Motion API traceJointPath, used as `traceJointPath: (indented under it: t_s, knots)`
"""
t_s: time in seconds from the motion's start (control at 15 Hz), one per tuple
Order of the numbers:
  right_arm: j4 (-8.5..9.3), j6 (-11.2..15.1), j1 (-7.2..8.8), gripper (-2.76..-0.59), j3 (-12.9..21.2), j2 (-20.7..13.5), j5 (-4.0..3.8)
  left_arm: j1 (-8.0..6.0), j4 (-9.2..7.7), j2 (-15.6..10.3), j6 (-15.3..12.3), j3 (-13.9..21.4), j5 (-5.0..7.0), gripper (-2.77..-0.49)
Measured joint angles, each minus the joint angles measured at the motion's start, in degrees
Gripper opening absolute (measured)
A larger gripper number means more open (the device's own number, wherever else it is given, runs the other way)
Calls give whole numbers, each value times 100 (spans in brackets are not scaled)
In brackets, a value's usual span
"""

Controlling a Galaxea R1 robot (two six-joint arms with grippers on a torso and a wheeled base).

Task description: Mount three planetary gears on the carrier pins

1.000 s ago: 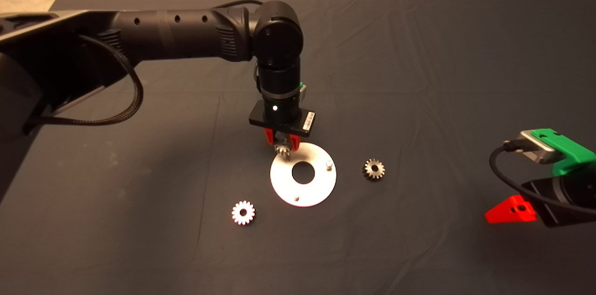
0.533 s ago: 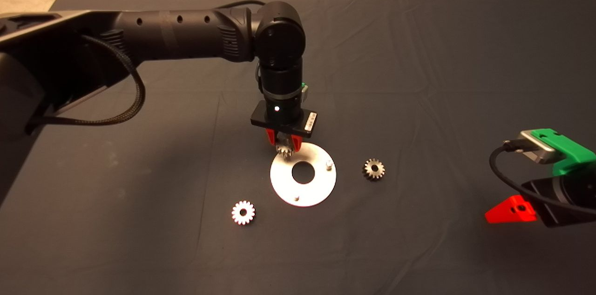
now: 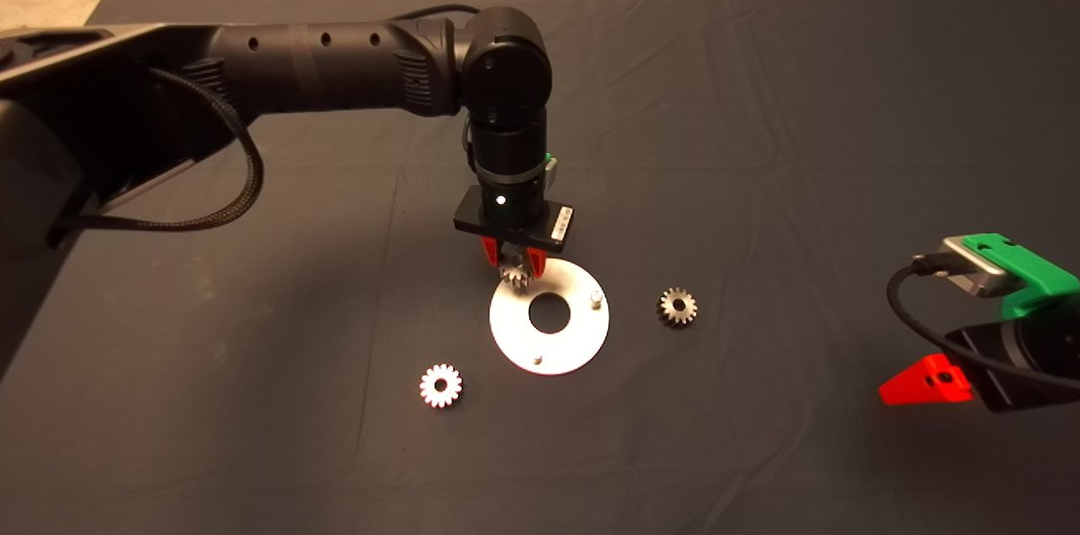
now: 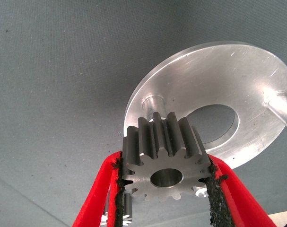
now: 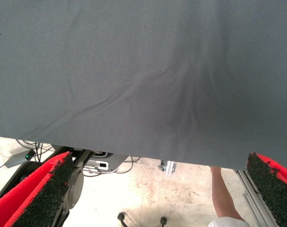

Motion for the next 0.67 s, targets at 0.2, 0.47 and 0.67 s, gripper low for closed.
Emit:
traceJointPath:
  t_s: [0.2,0.47,0.67]
  knots:
    - [-1,-1,0,-62,0,2,3,0,1,-2,2,0,0,-233]
    - [0,0,0,-62,0,2,1,0,1,1,2,-9,0,-233]
    - [0,0,0,-62,0,0,1,0,15,2,5,-44,0,-233]
